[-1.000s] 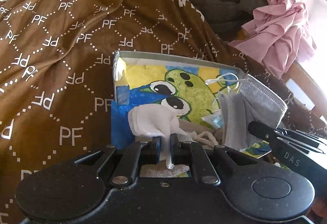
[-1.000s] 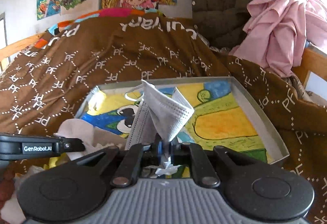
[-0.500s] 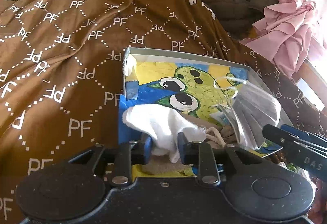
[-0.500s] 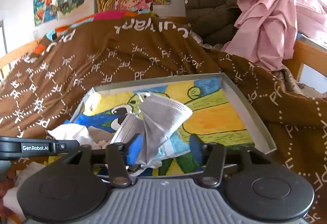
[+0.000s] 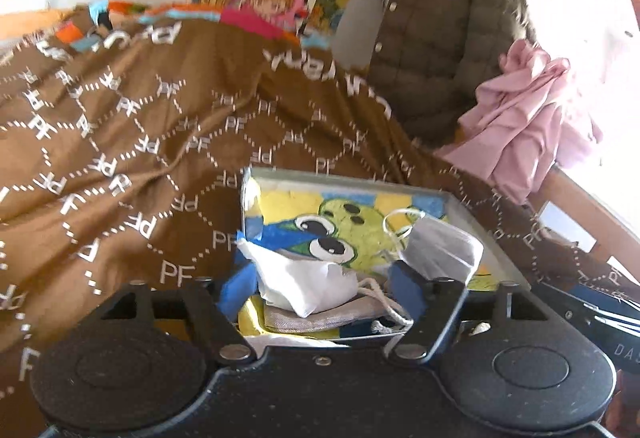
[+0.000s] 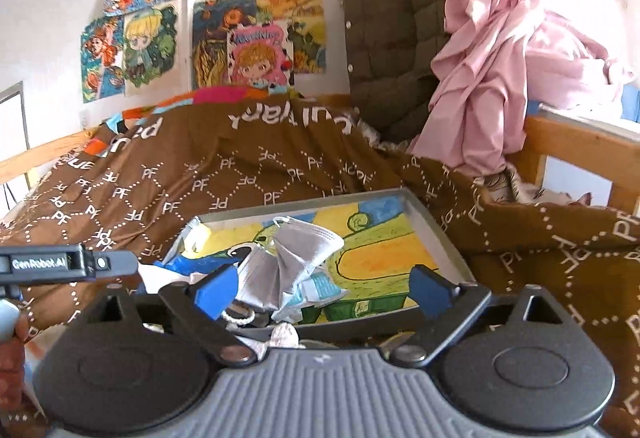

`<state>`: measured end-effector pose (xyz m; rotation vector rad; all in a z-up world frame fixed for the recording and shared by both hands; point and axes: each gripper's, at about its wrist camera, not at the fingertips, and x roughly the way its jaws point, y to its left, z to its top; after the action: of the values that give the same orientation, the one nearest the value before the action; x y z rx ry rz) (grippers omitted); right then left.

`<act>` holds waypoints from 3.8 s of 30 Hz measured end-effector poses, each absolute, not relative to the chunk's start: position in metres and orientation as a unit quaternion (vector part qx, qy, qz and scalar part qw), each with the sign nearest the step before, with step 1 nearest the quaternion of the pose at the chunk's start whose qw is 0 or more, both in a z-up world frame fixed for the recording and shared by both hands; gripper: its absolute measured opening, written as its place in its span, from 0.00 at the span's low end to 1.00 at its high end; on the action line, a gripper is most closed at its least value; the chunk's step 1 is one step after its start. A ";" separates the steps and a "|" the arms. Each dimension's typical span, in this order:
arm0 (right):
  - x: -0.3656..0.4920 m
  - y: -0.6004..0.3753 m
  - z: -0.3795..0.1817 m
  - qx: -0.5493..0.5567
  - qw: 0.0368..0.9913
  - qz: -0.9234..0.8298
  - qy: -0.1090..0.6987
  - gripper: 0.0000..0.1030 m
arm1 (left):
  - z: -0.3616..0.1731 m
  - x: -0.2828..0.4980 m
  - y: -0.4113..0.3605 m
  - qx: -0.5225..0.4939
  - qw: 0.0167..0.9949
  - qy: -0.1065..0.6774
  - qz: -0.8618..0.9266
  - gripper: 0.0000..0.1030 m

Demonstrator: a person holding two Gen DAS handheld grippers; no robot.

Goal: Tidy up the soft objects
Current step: 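Open the right tool over the tray while the left tool releases the cloth into it, then move both tools back over the striped towel and orange silicone item, then grasp the striped towel with the left tool while the right tool grasps the orange silicone item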

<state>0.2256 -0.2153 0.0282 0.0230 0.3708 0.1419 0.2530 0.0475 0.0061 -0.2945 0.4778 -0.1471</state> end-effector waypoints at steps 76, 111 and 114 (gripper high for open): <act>0.039 -0.191 0.002 -0.035 0.945 0.189 0.266 1.00 | 0.017 -0.001 0.039 -0.122 0.960 0.252 0.003 0.99; 0.093 -0.178 -0.049 -0.084 0.926 0.277 0.242 0.94 | 0.006 0.136 0.024 -0.003 0.949 0.316 -0.006 0.94; 0.092 -0.177 -0.051 -0.085 0.924 0.283 0.245 0.92 | 0.006 0.149 0.021 0.023 0.944 0.330 -0.004 0.92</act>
<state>0.0923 -0.1768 -0.0511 -0.1745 0.5027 0.5800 0.1494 0.0207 0.0059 0.0474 0.6734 -0.0087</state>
